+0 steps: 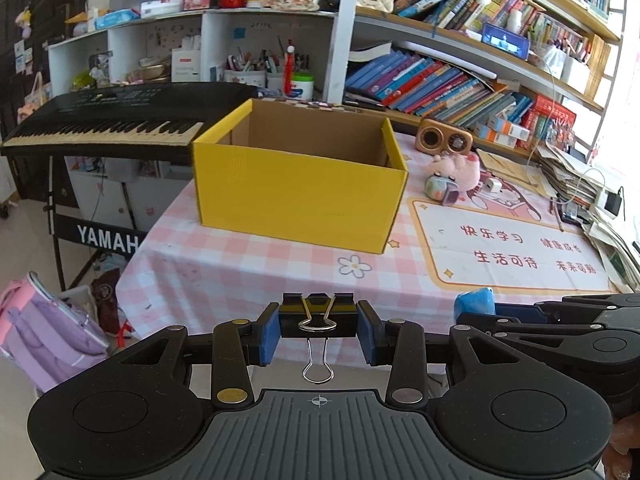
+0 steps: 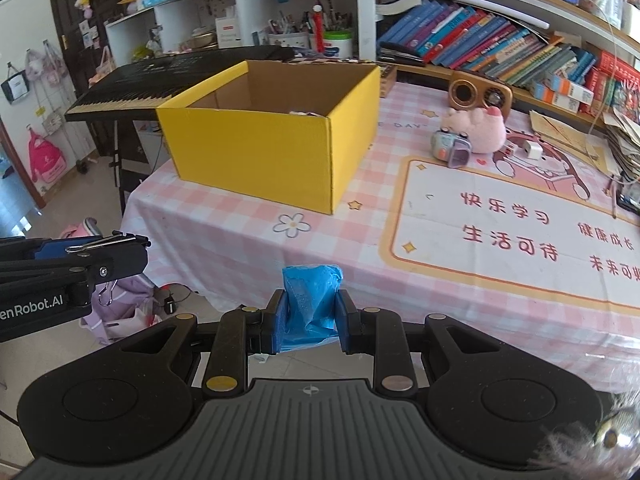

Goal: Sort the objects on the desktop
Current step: 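Lift the binder clip and blue bag with both tools toward the box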

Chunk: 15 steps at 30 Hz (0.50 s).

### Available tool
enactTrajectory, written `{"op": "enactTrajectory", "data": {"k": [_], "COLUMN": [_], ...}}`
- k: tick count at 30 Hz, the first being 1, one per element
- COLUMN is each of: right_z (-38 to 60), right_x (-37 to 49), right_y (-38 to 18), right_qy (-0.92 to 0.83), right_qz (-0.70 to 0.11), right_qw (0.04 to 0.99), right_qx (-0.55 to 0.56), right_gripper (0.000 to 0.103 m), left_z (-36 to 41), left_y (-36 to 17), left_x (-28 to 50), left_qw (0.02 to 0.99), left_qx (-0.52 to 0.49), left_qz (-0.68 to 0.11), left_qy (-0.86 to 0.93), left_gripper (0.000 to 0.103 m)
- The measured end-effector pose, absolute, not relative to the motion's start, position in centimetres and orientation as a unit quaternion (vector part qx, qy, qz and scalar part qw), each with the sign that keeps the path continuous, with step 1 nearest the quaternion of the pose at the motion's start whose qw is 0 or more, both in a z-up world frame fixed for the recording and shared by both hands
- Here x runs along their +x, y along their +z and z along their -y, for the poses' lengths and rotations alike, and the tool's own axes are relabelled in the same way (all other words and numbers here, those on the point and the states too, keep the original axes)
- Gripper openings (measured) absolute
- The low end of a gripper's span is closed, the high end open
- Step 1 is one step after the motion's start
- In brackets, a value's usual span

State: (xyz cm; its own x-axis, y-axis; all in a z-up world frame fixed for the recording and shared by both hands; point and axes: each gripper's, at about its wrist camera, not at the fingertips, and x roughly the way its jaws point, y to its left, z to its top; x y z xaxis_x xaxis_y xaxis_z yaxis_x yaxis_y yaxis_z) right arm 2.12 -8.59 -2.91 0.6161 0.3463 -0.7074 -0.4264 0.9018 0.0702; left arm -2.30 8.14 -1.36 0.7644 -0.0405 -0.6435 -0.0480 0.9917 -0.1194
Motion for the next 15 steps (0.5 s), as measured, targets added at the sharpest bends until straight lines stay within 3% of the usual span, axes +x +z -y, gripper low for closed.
{"op": "enactTrajectory", "data": {"k": [15], "right_z": [5.6], "right_x": [3.3], "right_y": [-2.2], "right_qy": [0.237], "right_qz": [-0.371], "right_qw": [0.895], "right_qx": [-0.075], "right_gripper": [0.023], "left_z": [-10.6], "left_y": [-1.2], "left_x": [-1.5], "left_qw": [0.939], "left_qx": [-0.064], "left_qz": [-0.336], "left_qy": [0.018], "left_gripper": [0.038]}}
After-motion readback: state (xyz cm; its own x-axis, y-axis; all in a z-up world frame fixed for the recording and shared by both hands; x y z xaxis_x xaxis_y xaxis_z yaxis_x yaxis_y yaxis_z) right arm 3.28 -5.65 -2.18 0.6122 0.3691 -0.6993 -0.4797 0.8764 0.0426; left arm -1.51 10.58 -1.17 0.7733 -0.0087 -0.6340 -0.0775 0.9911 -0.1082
